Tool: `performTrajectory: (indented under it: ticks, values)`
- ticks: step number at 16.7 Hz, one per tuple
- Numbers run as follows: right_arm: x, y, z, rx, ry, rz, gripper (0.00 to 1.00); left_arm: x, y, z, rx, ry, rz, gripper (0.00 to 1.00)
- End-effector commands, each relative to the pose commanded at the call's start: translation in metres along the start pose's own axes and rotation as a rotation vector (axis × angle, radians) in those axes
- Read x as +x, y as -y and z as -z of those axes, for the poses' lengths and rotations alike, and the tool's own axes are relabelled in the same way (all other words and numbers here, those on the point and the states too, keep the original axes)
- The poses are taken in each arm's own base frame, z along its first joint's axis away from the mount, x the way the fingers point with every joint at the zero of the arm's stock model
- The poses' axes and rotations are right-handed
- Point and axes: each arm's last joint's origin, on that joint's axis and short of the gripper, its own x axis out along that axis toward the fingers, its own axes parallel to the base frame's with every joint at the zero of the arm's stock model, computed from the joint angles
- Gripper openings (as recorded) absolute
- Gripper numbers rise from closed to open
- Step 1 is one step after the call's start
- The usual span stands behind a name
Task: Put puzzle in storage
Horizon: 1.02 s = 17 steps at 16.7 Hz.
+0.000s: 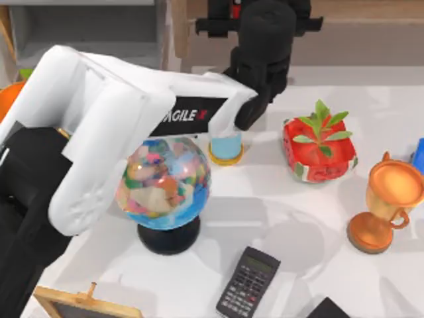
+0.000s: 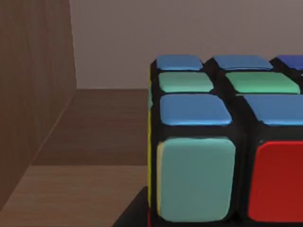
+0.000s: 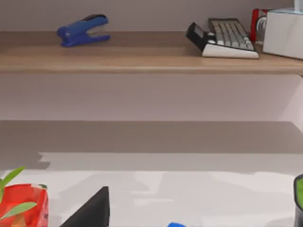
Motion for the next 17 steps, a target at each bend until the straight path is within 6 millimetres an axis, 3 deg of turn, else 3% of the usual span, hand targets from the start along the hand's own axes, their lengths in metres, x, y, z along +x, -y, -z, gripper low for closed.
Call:
performTrajectory:
  ticks: [2,11,17]
  values:
    - [0.0,0.0,0.0,0.0,0.0,0.0,1.0,0.0,0.0,0.0,0.0,0.0,0.0,0.0]
    - [0.0,0.0,0.0,0.0,0.0,0.0,1.0,-0.002,0.001,-0.002,0.001,0.001,0.003,0.0]
    - [0.0,0.0,0.0,0.0,0.0,0.0,1.0,-0.02,0.001,-0.02,0.0,0.001,0.003,0.0]
